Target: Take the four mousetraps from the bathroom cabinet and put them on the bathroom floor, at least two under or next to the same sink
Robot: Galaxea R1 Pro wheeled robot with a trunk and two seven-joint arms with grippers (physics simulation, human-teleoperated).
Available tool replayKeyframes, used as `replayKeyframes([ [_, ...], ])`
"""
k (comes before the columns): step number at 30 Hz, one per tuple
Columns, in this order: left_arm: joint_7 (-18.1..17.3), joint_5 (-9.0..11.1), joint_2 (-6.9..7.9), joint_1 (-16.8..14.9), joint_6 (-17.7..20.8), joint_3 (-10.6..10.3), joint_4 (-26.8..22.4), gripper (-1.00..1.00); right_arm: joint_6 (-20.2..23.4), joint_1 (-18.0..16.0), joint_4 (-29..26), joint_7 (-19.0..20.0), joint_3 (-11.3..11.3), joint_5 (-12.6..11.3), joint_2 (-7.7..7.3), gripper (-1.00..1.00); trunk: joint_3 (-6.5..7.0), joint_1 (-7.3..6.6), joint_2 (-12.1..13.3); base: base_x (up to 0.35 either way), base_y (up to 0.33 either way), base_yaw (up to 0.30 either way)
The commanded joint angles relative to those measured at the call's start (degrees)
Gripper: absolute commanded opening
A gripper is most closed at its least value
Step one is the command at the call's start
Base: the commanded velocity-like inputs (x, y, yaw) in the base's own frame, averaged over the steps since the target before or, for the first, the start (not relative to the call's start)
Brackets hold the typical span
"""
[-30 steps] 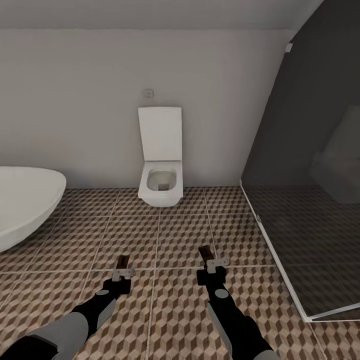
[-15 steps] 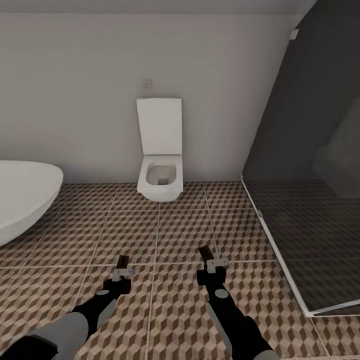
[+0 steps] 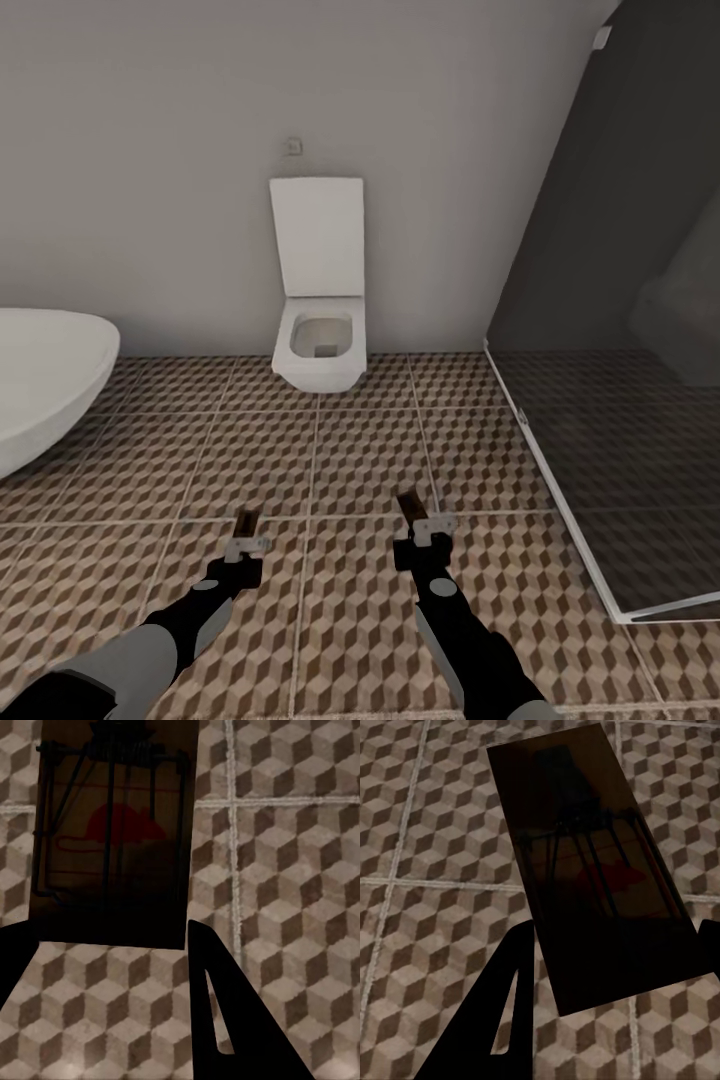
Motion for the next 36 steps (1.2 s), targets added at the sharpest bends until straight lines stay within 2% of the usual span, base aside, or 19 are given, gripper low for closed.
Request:
replayKeyframes([
  [1,0.4,0.3,0.02,0.0,-0.1,-0.5,0.0,-1.00,0.3,0.0,-0.1,-0.4,0.2,-0.3,-0.03,-1.00,-0.32,0.22,-0.4,0.000,0.000,0.000],
  [36,0.4,0.3,0.01,0.0,-0.1,-0.5,0.0,-1.00,0.3,0.0,-0.1,-0.4,0.2,-0.3,-0.03,-1.00,-9.77,7.91,-14.5,0.000,0.000,0.000],
])
